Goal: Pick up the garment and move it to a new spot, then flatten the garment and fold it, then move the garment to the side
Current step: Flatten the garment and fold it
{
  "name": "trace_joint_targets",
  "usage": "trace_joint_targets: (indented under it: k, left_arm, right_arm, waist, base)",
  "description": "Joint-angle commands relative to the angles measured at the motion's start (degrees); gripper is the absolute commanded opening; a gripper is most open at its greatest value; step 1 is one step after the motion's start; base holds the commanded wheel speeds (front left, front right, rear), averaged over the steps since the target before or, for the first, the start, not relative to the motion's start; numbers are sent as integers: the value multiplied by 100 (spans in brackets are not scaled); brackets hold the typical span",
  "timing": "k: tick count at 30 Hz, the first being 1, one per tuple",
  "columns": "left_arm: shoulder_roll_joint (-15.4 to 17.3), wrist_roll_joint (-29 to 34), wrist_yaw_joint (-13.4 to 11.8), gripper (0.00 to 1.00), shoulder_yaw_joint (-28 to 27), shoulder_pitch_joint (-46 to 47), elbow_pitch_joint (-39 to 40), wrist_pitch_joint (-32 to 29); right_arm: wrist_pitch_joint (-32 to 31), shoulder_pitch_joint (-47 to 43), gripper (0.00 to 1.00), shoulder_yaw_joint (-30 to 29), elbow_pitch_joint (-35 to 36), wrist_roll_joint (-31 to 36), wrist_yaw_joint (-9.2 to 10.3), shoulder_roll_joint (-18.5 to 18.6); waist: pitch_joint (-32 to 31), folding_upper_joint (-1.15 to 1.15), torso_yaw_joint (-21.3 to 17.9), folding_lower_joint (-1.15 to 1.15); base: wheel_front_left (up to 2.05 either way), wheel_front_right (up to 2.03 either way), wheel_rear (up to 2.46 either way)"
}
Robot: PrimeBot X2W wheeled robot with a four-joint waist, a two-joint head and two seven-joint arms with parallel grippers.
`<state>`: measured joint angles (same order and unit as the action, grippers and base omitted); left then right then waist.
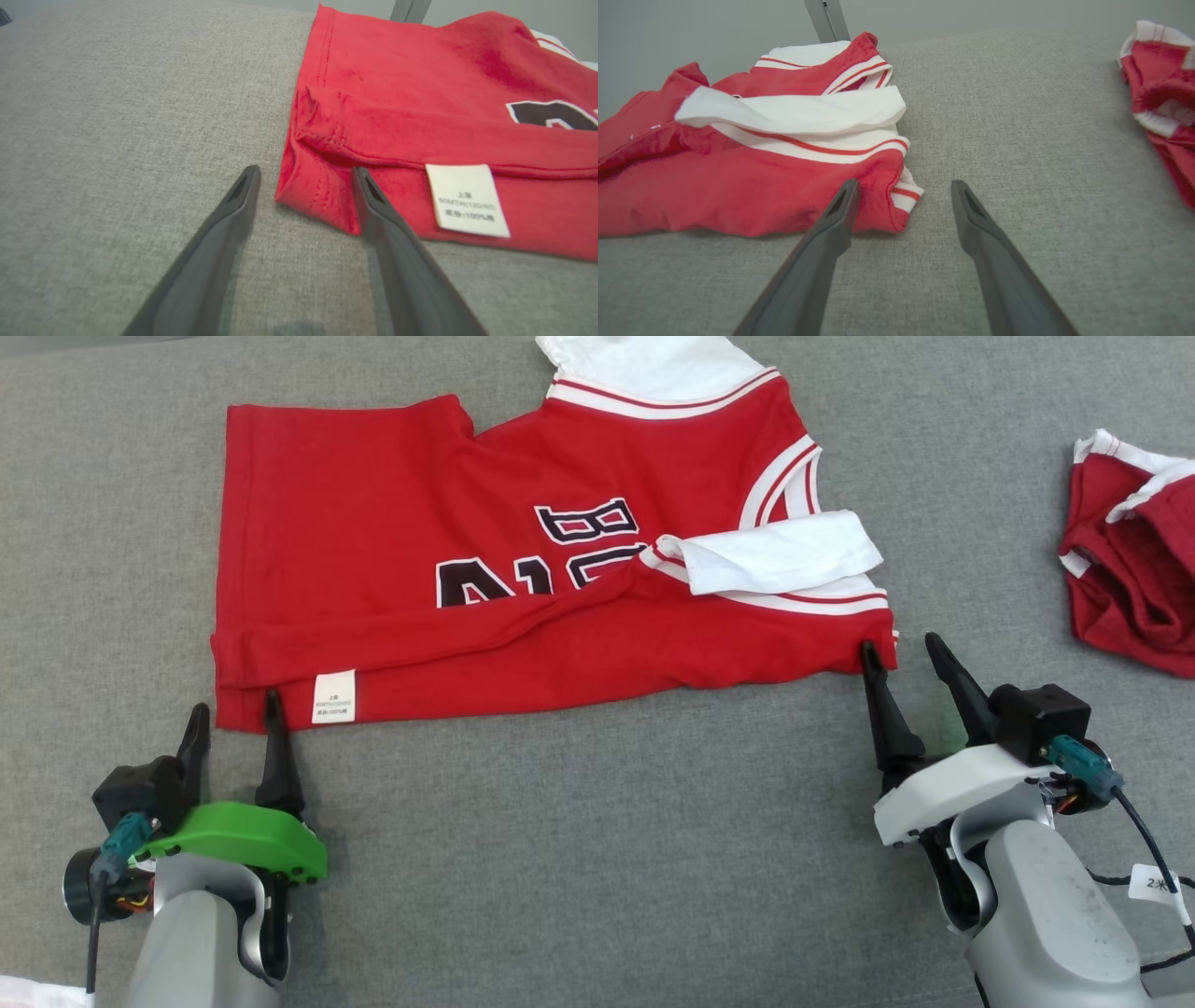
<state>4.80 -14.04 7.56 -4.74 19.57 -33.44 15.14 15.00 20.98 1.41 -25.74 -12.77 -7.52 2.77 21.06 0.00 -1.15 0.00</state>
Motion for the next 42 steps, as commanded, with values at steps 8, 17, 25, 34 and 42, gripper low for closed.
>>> trace_joint_targets:
  k: [8, 17, 25, 34, 42]
  left_arm:
    - [83, -215, -17, 99, 368, 182, -447, -22]
    - [211, -507, -16, 0, 710, 315, -751, -47]
    - [136, -819, -16, 0, 556, 266, -100, -1]
    - [92, -1036, -16, 0, 131, 165, 634, -1]
    - [-46, -885, -16, 0, 113, -721, 230, 0]
  right_arm:
    - [11, 194, 11, 141, -484, -6, 7, 23]
    - [10, 304, 0, 92, -562, -127, 9, 27]
    - [13, 223, 0, 3, -137, -545, 8, 28]
    - [16, 339, 0, -12, 381, -1052, 8, 32]
    - [18, -591, 0, 117, 310, -1175, 8, 34]
  waist:
    - [65, 0, 42, 0]
    - [78, 0, 51, 0]
    - [-188, 0, 100, 0]
    - [-836, 0, 109, 0]
    - [-1294, 0, 107, 0]
  base:
    - [0, 0, 0]
    - [0, 0, 0]
    - [0, 0, 0]
    - [0, 0, 0]
    - [0, 0, 0]
